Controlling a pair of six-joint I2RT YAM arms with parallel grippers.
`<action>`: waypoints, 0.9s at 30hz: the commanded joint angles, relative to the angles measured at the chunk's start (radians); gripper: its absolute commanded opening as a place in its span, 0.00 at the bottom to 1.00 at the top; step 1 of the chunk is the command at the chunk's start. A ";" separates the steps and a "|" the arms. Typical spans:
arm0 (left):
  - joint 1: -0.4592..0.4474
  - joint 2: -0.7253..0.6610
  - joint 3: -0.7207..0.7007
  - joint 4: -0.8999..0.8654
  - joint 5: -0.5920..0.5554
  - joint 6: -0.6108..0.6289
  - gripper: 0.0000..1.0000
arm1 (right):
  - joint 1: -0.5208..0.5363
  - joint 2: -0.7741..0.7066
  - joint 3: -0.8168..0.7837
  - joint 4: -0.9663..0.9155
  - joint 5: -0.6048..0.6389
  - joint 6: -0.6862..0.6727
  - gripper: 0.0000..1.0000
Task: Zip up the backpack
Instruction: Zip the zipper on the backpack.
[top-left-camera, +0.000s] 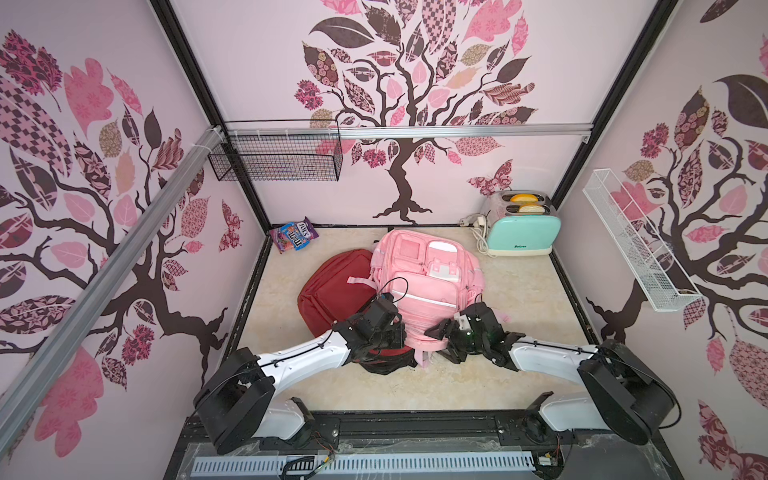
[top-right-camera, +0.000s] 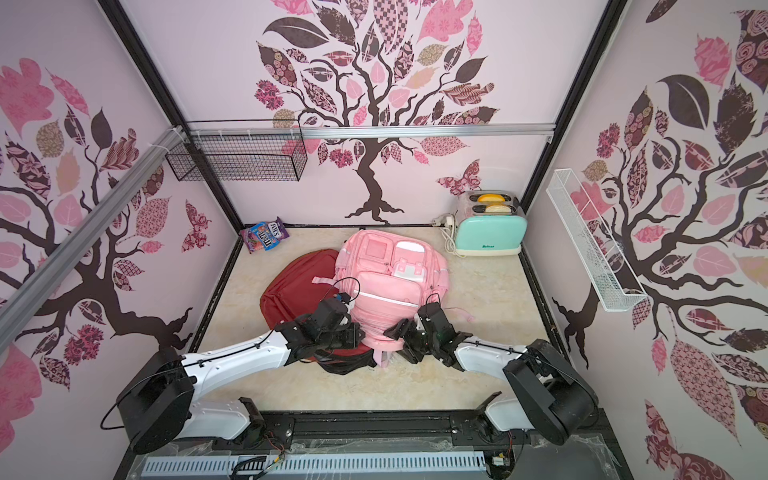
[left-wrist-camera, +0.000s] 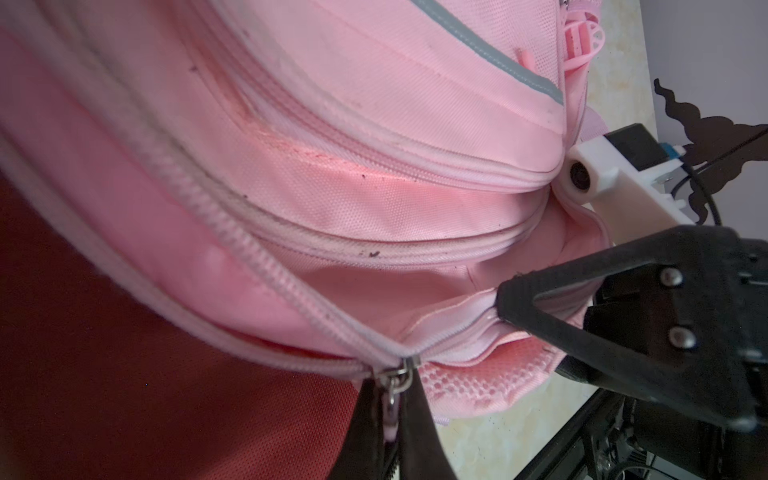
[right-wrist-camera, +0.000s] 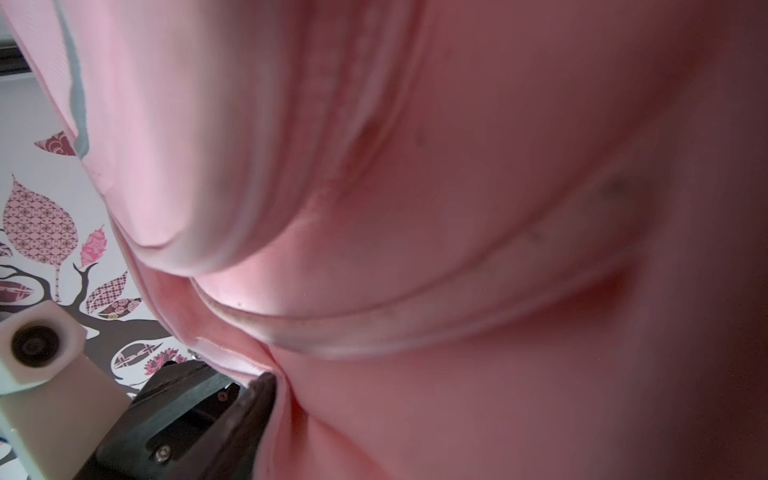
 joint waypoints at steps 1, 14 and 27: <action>-0.027 0.023 0.016 -0.040 0.038 0.009 0.00 | 0.012 -0.023 0.103 0.074 -0.053 -0.078 0.50; -0.031 -0.012 0.249 -0.205 -0.059 0.090 0.00 | -0.042 -0.044 0.304 -0.041 -0.266 -0.241 0.00; -0.031 -0.035 0.550 -0.361 -0.094 0.161 0.00 | -0.084 0.068 0.367 0.551 -0.440 0.169 0.00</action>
